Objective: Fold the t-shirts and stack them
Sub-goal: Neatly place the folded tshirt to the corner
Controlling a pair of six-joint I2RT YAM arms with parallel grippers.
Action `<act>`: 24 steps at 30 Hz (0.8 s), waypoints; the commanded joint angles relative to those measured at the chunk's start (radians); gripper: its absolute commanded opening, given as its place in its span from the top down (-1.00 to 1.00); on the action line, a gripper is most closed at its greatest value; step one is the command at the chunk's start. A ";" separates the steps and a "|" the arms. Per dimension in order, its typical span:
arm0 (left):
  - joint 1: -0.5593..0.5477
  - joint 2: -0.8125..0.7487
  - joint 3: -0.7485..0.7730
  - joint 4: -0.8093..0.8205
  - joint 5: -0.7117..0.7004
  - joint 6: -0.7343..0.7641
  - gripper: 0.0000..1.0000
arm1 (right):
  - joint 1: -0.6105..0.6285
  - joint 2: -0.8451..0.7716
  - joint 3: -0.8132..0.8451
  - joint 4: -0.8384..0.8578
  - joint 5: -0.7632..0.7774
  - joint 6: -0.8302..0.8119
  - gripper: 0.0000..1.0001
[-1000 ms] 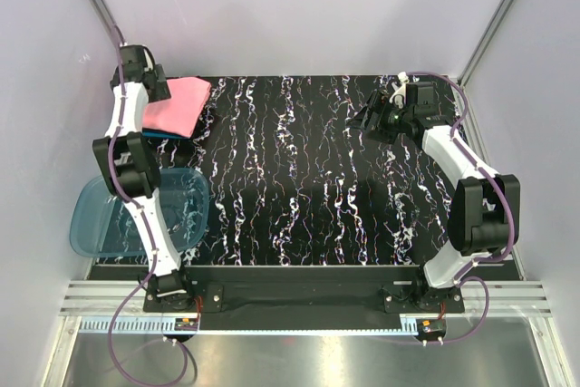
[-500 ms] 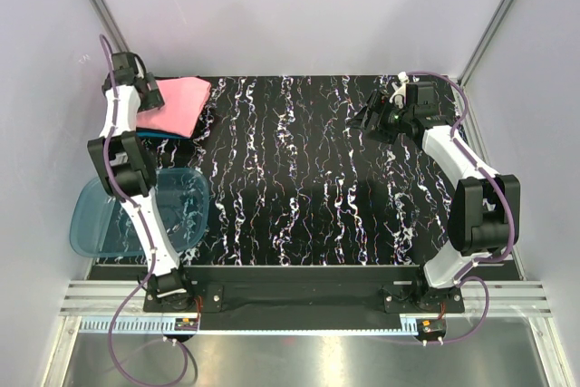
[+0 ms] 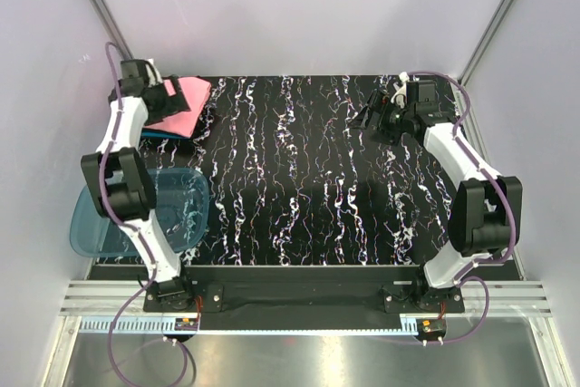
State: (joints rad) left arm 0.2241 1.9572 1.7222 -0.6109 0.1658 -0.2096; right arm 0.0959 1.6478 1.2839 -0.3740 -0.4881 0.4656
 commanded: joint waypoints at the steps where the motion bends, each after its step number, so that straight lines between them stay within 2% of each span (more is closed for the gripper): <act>1: -0.135 -0.167 -0.044 0.071 0.164 0.018 -0.98 | -0.005 -0.095 0.049 -0.063 0.014 -0.010 -0.99; 7: -0.366 -0.442 -0.228 0.149 0.251 0.013 -0.98 | -0.005 -0.247 0.083 -0.157 0.040 0.014 -0.99; 13: -0.515 -0.651 -0.390 0.243 0.385 -0.063 -0.98 | -0.005 -0.448 -0.012 -0.196 0.045 0.013 -1.00; 18: -0.581 -0.871 -0.591 0.400 0.420 -0.149 -0.98 | -0.005 -0.558 -0.028 -0.281 0.080 -0.021 -1.00; 20: -0.592 -0.905 -0.673 0.456 0.426 -0.177 -0.98 | -0.005 -0.582 -0.031 -0.283 0.088 -0.015 -0.99; 24: -0.595 -0.946 -0.731 0.493 0.431 -0.209 -0.98 | -0.007 -0.618 -0.044 -0.246 0.075 0.005 -1.00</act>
State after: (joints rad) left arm -0.3695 1.0241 1.0210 -0.2371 0.5652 -0.3706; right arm 0.0925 1.0538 1.2499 -0.6292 -0.4274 0.4664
